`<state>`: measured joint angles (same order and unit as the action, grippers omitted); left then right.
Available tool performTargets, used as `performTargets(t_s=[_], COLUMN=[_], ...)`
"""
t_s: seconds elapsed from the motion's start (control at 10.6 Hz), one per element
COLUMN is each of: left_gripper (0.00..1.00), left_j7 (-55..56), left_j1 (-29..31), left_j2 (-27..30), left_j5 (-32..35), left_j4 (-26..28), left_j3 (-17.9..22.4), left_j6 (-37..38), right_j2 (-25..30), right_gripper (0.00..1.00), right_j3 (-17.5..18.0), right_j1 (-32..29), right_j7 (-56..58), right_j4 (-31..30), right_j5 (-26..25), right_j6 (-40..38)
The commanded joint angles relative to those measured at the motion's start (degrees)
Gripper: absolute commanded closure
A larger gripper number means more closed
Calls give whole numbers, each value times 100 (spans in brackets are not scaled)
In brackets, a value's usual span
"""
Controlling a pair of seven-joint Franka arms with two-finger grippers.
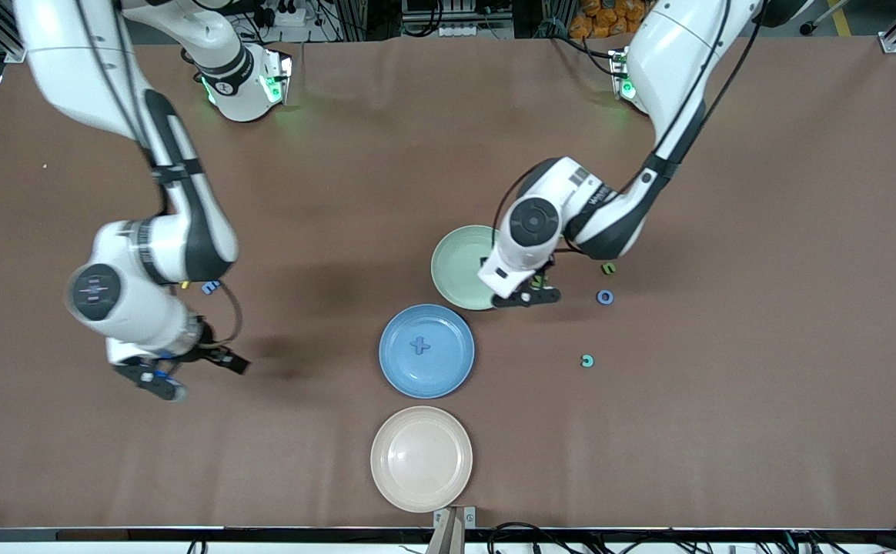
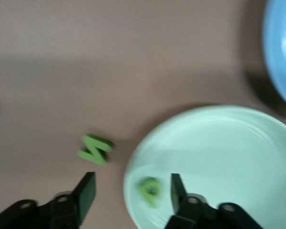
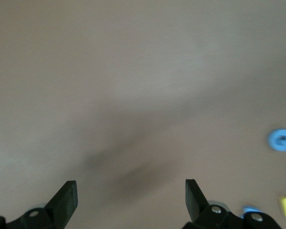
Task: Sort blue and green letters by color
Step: 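Reach the right gripper to the blue E while the left gripper reaches green N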
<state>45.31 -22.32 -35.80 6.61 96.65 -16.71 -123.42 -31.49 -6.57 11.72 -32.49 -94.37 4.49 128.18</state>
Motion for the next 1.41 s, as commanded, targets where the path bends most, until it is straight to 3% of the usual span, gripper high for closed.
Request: performTargets(t_s=[0.0,0.38,0.75,1.32], left_gripper=[0,0,0,0], left_j7=[-1090,-1087,37,-197], left_j1=[683,703,-8,245], left_j2=[55,-295,-560,-349], left_j5=[122,341,420,727], left_j4=[213,240,161,161], left_j3=[-25,-25,-25,-25], left_j6=[142,143,134,108], right_j2=[696,995,1040,1198], right_gripper=[0,0,0,2], right_j3=[43,-37,-11,7], right_j1=[-765,-935,-733,-557], right_j7=[-126,-1177,-1875,-1875], right_j4=[-817,-1907,-3111,-3851], right_j5=[60,60,69,69], right_j6=[-188,548,1980,2403])
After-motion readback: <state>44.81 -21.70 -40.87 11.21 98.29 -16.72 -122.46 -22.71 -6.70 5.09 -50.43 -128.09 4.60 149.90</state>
